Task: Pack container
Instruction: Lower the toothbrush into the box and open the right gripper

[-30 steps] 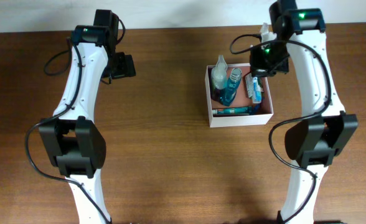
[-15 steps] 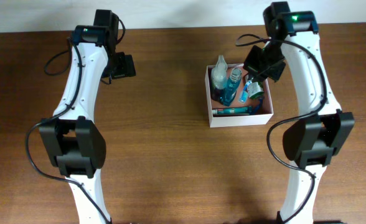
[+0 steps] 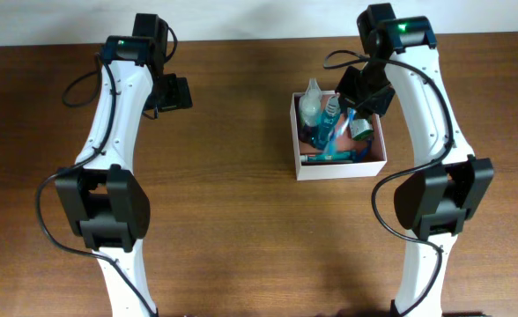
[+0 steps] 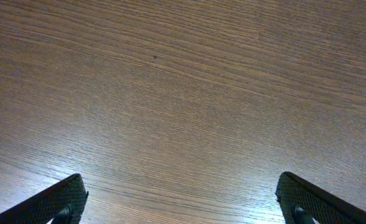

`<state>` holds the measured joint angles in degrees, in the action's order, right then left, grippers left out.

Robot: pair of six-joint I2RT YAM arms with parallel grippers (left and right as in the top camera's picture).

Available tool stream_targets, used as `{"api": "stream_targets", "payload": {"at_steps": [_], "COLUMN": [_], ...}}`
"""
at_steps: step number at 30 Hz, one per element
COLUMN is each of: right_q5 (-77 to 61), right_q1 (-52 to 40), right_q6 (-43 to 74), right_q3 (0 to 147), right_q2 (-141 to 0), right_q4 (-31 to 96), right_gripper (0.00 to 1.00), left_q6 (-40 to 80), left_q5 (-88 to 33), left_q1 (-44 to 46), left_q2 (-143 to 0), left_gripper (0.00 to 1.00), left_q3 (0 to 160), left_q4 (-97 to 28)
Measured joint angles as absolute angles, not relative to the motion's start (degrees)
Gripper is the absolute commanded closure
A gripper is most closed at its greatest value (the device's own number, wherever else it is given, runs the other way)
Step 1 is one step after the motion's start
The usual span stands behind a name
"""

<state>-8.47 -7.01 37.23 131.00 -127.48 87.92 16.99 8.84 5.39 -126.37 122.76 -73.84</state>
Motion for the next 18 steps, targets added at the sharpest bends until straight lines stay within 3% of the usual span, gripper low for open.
{"api": "stream_targets", "payload": {"at_steps": [8,18], "right_q5": [-7.92,-7.75], "right_q1": [-7.01,-4.47], "right_q6": [37.74,37.69], "right_q3": [131.00,131.02], "right_q2": [-127.48,-127.48], "right_q4": [87.22,89.30], "right_gripper": [0.75,0.60], "left_q6": [16.99,16.99], "left_q5": [8.84,8.84], "left_q1": [5.39,5.39], "left_q2": [-126.37,-126.37], "left_gripper": [0.00,0.01], "left_q3": [122.76,122.76], "left_q4": [-73.84,-73.84]}}
